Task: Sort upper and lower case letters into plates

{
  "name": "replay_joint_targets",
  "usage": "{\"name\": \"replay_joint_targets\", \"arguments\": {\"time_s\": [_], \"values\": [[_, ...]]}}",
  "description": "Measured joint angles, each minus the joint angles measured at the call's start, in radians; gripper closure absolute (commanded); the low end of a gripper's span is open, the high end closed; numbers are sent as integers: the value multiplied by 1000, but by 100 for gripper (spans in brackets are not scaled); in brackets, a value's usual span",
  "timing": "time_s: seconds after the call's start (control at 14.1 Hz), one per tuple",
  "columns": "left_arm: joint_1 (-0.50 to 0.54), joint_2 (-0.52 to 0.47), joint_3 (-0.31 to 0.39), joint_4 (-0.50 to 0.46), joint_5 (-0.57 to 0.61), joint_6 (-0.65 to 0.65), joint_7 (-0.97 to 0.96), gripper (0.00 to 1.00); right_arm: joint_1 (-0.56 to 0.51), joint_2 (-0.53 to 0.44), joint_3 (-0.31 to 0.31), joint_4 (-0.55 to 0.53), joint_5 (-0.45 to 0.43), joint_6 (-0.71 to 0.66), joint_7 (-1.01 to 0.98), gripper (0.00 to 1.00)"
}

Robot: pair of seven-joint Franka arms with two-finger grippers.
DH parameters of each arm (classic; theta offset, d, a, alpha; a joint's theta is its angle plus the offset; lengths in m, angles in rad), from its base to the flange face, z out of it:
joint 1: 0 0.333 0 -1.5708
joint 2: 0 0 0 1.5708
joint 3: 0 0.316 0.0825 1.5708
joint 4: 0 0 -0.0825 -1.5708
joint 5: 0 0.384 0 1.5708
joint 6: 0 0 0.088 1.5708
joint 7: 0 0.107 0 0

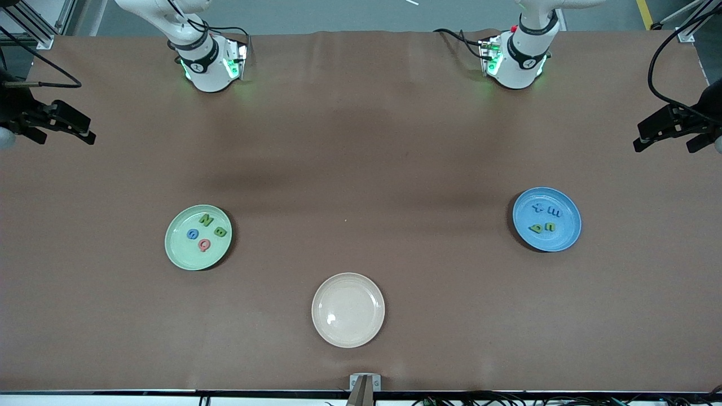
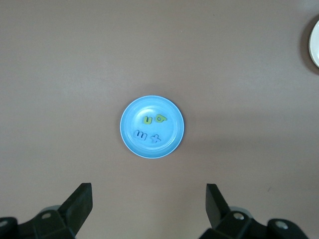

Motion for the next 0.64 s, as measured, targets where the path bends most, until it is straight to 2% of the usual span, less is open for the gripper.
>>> {"name": "replay_joint_targets", "arguments": {"time_s": [0.64], "values": [[2, 0, 1, 0, 0, 10, 0, 0, -12, 0, -6, -11, 0, -4, -27, 0]]}}
